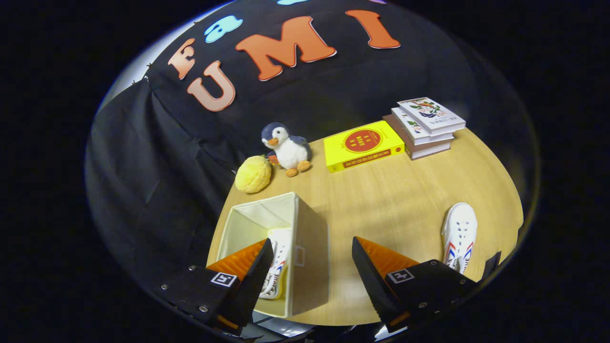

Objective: Open the storage box then place both shoes into the box .Put the left shoe in first, then the right shoe, with the right side of both shoes facing outward in a uniform manner.

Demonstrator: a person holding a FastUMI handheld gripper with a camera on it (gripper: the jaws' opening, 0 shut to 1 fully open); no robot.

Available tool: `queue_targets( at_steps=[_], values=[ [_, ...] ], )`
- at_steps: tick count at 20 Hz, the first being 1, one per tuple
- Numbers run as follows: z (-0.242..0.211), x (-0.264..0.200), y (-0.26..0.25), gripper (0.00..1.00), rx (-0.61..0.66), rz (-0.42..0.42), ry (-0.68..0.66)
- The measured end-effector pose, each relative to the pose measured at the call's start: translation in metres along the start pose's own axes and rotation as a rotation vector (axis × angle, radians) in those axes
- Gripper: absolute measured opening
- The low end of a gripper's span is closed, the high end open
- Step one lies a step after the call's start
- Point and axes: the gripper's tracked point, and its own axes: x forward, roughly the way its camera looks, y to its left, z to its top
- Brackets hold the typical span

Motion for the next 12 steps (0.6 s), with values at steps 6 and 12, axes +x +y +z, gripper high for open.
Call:
queue_targets(
  at_steps=[6,12],
  values=[
    [-0.002,-0.013,-0.121,0.99,0.070,-0.170,0.018],
    [-0.029,-0.011,-0.215,0.94,0.116,-0.306,0.097]
  ],
)
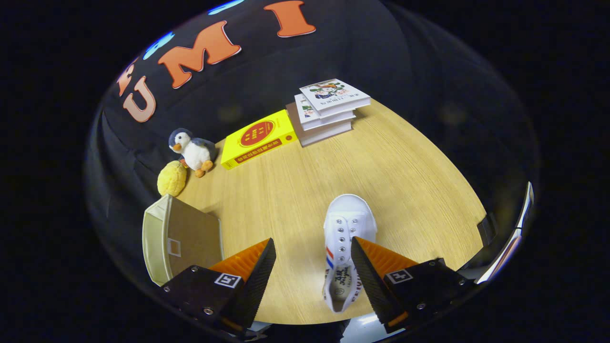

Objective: Open the storage box then place both shoes into the box .Put the left shoe in first, then the right shoe, with the right side of both shoes facing outward in a uniform manner.

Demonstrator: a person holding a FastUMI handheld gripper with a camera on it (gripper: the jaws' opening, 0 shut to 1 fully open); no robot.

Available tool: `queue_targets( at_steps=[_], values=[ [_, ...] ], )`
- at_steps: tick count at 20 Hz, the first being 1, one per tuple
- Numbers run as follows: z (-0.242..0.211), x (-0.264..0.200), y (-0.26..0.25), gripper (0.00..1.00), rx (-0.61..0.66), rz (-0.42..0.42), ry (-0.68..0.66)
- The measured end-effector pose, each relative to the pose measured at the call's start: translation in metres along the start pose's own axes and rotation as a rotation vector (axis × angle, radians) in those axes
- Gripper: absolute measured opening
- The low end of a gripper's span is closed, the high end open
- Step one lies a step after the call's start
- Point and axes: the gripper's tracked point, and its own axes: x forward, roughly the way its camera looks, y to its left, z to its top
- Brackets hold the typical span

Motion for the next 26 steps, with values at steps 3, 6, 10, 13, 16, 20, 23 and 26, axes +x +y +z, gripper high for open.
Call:
queue_targets(
  at_steps=[3,6,10,13,16,20,23,26],
  values=[
    [-0.018,0.017,-0.029,0.89,0.004,-0.048,0.060],
    [-0.035,0.032,-0.049,0.79,-0.013,-0.089,0.122],
    [-0.049,0.048,-0.065,0.73,-0.038,-0.131,0.171],
    [-0.052,0.057,-0.065,0.71,-0.060,-0.134,0.195],
    [-0.056,0.065,-0.058,0.63,-0.082,-0.118,0.224],
    [-0.056,0.066,-0.058,0.56,-0.114,-0.149,0.252],
    [-0.057,0.066,-0.057,0.56,-0.104,-0.151,0.245],
    [-0.055,0.065,-0.060,0.46,-0.080,-0.138,0.218]
  ],
)
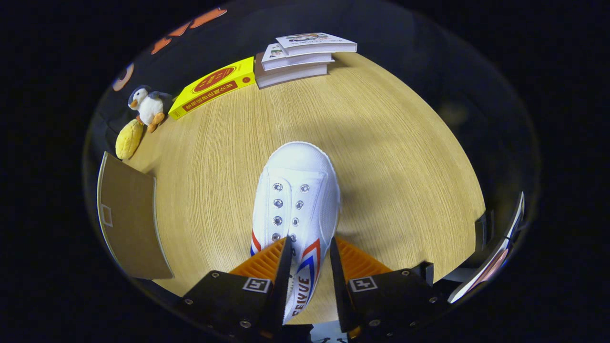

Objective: Open the storage box then place both shoes into the box .Put the left shoe in first, then the right shoe, with the right side of both shoes facing outward in a uniform manner.

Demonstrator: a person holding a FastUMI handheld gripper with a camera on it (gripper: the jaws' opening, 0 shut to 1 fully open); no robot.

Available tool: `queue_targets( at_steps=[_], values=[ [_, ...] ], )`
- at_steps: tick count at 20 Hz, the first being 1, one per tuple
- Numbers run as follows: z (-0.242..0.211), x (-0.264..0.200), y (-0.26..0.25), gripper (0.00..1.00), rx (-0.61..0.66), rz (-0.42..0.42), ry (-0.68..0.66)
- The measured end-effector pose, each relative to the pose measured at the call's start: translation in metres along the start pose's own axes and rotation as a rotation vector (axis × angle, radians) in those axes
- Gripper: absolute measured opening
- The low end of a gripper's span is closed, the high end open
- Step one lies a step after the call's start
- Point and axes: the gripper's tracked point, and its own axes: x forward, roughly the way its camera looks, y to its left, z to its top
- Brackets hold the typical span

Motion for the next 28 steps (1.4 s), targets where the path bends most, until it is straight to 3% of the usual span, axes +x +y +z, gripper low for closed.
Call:
queue_targets(
  at_steps=[1,4,6,9,19,28],
  values=[
    [0.001,0.001,-0.002,0.41,0.012,0.000,-0.015],
    [0.003,-0.001,-0.005,0.06,0.071,0.017,-0.059],
    [0.007,-0.008,-0.001,0.01,0.102,0.036,-0.092],
    [0.028,-0.029,0.013,0.00,0.035,0.040,-0.168],
    [0.078,-0.137,0.167,0.00,-0.044,0.279,-0.297],
    [0.065,-0.204,0.307,0.00,-0.187,0.410,-0.339]
  ],
)
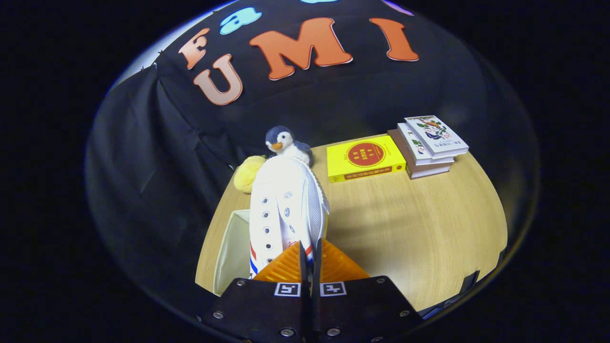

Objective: Open the storage box then place both shoes into the box .Put the left shoe in first, then the right shoe, with the right side of both shoes facing outward in a uniform manner.

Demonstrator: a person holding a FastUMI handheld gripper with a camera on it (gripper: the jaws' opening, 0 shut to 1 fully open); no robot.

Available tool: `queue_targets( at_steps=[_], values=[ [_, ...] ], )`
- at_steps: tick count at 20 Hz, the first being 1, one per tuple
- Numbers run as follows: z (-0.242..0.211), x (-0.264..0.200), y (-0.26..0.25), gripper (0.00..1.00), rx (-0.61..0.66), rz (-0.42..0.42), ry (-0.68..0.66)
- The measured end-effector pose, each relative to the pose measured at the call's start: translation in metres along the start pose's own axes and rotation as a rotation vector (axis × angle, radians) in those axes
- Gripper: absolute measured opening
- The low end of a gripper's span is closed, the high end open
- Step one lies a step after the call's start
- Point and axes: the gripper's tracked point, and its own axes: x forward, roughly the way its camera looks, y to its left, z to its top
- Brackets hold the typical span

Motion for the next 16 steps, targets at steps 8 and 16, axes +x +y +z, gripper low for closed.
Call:
queue_targets(
  at_steps=[8,16],
  values=[
    [-0.047,0.037,0.051,0.00,-0.049,-0.029,0.067],
    [-0.096,0.066,0.029,0.04,-0.113,-0.189,0.166]
  ],
)
